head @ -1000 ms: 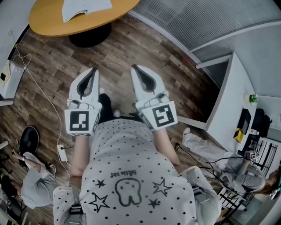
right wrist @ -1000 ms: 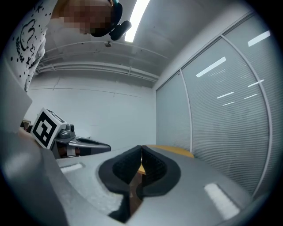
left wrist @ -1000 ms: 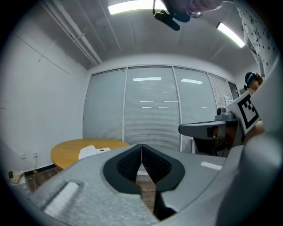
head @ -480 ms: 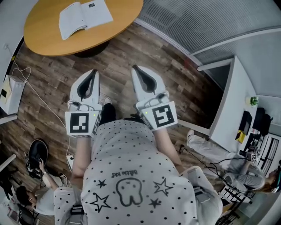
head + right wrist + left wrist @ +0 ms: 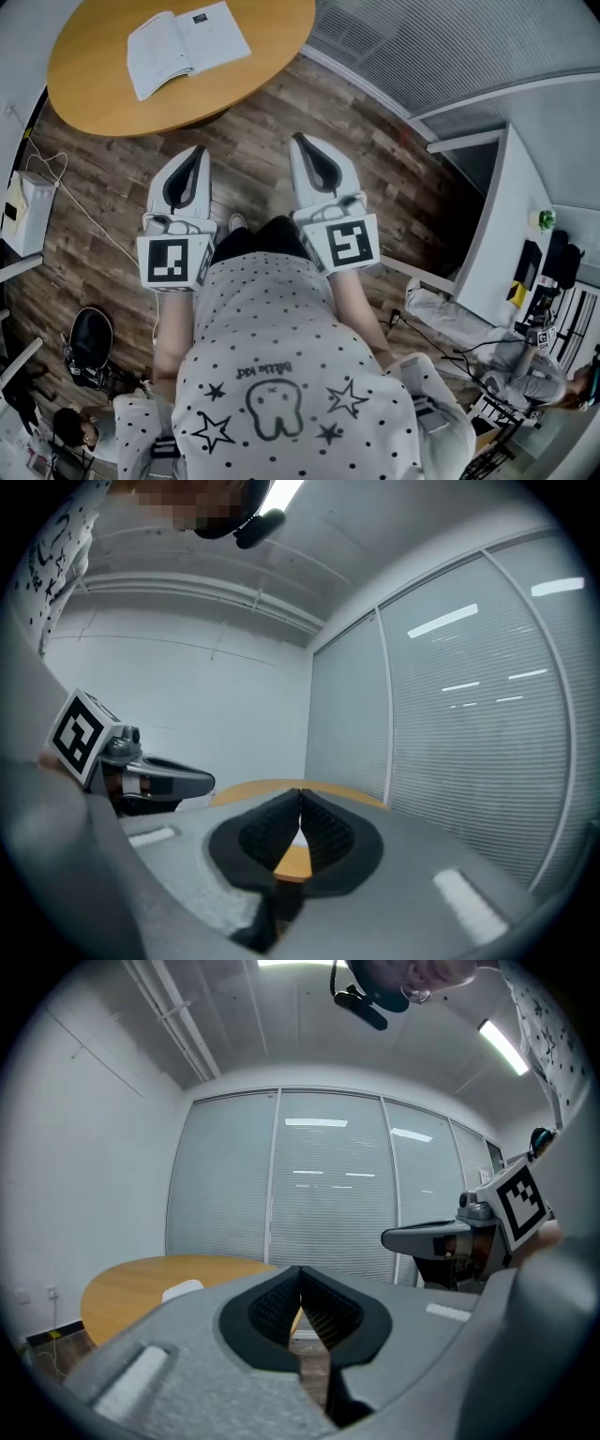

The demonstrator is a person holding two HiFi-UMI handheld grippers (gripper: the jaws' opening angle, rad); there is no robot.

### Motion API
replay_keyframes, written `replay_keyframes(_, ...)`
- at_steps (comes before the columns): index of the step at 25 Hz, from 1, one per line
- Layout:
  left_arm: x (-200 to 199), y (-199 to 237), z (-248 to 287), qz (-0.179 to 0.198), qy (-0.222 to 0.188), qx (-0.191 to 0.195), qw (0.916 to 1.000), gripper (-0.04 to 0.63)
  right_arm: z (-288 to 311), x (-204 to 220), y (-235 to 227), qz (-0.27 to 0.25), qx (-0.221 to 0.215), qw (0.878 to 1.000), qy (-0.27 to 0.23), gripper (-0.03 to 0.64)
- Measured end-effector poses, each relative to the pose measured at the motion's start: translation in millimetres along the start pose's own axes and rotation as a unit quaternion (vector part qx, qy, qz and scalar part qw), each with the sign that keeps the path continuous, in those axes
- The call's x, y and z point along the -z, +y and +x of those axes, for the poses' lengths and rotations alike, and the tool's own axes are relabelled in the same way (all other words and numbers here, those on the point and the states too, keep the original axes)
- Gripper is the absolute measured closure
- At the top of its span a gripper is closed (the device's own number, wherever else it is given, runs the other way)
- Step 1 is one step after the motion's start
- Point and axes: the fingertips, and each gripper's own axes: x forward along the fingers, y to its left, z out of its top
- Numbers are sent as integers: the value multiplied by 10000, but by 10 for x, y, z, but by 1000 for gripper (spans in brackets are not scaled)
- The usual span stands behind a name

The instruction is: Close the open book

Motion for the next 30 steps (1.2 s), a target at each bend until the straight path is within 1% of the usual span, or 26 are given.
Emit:
replay_keyframes(1,-3,47,11,11,-17,-37,10000,586,45,-43,3,-16,19,10000,-79,612)
replay_keyframes(4,-52,163,46,-47,-107,-187,9998,586,156,-241,67,-57,-116,9987,-495,612)
replay_keyframes(6,-93,228,77,-102,-159,-277,9994,586,229,-321,91,-96,-188,9978,-632,612)
replay_keyframes(14,-112,500,297,-129,-168,-444,9988,586,650,-296,135,-11,-514,9967,-627,612)
replay_keyframes(19,-123,743,492,-159,-269,-696,9971,586,1053,-337,195,-299,-870,9922,-837,612)
replay_keyframes(22,-210,855,673,-77,-347,-837,9959,586,1315,-435,176,-367,-1090,9888,-950,612)
replay_keyframes(25,-341,990,880,-69,-476,-973,9941,586,1560,-624,122,-483,-1286,9836,-1168,612)
replay_keyframes(27,-417,1082,1016,-41,-537,-1077,9927,585,1719,-734,63,-525,-1391,9802,-1306,612)
replay_keyframes(30,-488,1214,1246,-19,-601,-1241,9904,586,1989,-795,-73,-581,-1514,9771,-1377,612)
